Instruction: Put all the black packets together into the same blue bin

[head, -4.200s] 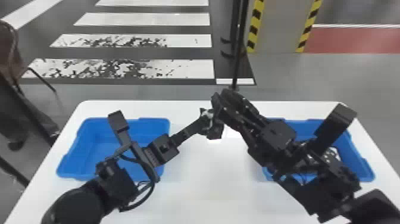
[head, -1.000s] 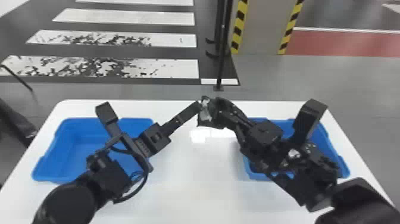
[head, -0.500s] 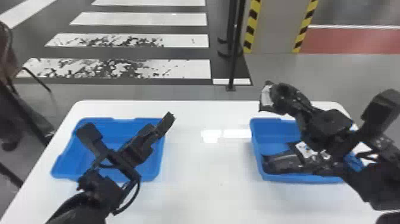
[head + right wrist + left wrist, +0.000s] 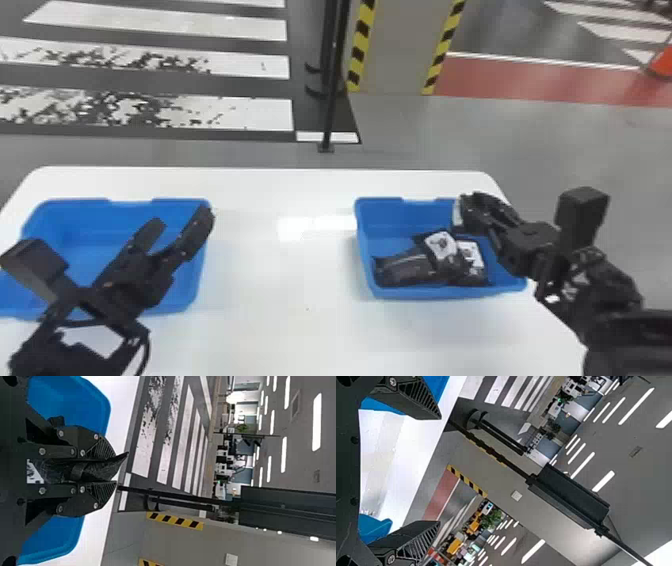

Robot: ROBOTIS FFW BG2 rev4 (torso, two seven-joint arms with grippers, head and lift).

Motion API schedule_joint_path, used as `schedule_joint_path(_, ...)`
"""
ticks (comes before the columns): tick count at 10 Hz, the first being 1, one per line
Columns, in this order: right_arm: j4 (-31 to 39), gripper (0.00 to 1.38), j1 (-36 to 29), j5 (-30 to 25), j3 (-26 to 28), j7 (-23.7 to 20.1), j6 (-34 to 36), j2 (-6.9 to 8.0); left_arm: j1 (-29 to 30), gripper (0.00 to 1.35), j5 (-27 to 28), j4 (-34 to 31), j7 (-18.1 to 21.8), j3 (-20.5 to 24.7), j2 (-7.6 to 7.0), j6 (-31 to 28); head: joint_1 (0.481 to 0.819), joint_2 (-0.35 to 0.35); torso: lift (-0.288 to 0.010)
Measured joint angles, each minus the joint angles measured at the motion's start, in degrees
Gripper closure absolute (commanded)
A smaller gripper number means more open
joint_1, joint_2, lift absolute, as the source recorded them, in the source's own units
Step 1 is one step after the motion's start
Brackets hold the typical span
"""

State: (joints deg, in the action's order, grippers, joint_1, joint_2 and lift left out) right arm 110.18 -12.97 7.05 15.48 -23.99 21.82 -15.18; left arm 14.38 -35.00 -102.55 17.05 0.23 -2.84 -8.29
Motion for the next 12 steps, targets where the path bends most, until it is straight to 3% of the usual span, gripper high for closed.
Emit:
schedule_joint_path(1,-1.1,0.07,-0.2,-0.3,0.0,-0.4,-0.8,-0.17,0.2,0.10,1.5,-0.3,0.0,0.0,0.02,0.9,0.695,-0.197,-0.110)
schedule_joint_path(3,3.8,0.14,-4.8,0.5,0.4,-0.4,-5.1,0.67,1.2,0.10,5.1,-2.4,-0.3,0.3,0.07,3.4,0.695,-0.177,-0.110)
schedule_joint_path(6,16.5,0.16,-17.2,1.6,4.5,1.8,-12.3,6.00,6.2,0.10,12.5,-6.0,-3.3,1.0,0.72,9.6,0.695,-0.159,-0.110)
schedule_joint_path(7,19.1,0.16,-20.3,2.1,4.7,2.2,-12.9,6.86,8.8,0.10,15.9,-6.7,-5.4,1.3,1.08,13.8,0.695,-0.144,-0.110)
schedule_joint_path(10,23.5,0.16,-26.5,1.9,4.6,2.2,-10.4,8.02,17.3,0.10,26.1,-9.2,-9.4,3.7,2.26,25.4,0.695,-0.094,-0.110)
schedule_joint_path(12,26.4,0.16,-29.4,0.5,4.7,2.7,-9.5,8.69,23.8,0.10,29.5,-14.8,-10.5,5.5,2.78,26.8,0.695,-0.074,-0.110)
